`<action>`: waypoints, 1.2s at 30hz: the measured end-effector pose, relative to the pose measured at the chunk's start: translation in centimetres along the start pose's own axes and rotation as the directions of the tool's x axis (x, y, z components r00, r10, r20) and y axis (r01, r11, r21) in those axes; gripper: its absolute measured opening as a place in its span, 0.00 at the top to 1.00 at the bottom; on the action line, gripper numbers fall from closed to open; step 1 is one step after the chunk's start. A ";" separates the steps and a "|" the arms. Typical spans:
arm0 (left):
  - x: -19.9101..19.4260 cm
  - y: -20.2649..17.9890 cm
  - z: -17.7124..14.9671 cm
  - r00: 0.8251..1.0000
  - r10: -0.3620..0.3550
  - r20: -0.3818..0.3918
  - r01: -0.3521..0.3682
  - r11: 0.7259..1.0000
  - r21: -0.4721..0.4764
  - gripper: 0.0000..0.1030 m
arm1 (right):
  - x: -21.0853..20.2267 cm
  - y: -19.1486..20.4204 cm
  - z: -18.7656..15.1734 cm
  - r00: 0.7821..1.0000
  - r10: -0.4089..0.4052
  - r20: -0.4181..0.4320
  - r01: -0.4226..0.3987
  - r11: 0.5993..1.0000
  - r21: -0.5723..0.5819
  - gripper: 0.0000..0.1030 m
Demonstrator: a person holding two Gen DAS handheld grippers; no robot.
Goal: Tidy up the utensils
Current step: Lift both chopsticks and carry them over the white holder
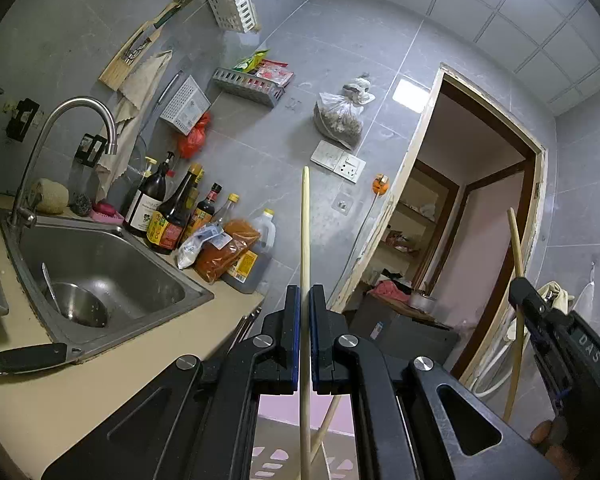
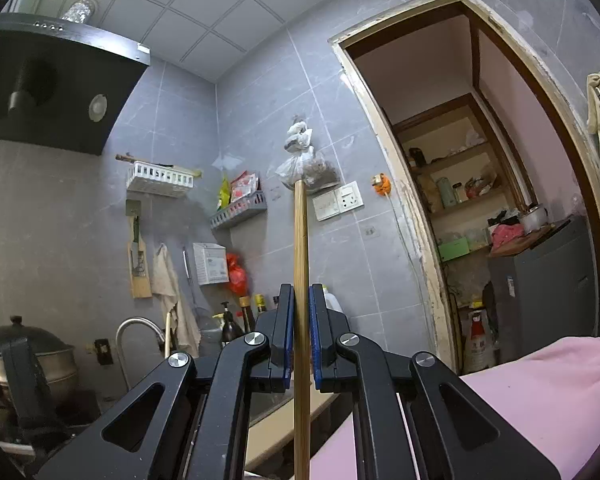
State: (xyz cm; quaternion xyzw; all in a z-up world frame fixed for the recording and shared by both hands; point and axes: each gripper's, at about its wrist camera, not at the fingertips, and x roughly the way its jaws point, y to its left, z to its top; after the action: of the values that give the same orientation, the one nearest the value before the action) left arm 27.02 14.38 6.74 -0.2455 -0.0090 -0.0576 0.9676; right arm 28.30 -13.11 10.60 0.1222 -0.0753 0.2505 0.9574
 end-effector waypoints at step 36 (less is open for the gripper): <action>-0.5 -2.9 -3.8 0.996 -0.006 -0.086 0.026 0.973 0.231 0.98 | -0.2 1.7 -4.5 0.990 -0.014 -0.142 -0.011 0.986 -0.168 0.95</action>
State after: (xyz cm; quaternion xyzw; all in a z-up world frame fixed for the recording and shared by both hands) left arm 26.16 10.10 4.71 -0.1280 0.0232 -0.0742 0.9887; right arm 27.70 -10.57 6.56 0.0227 -0.0275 0.2507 0.9674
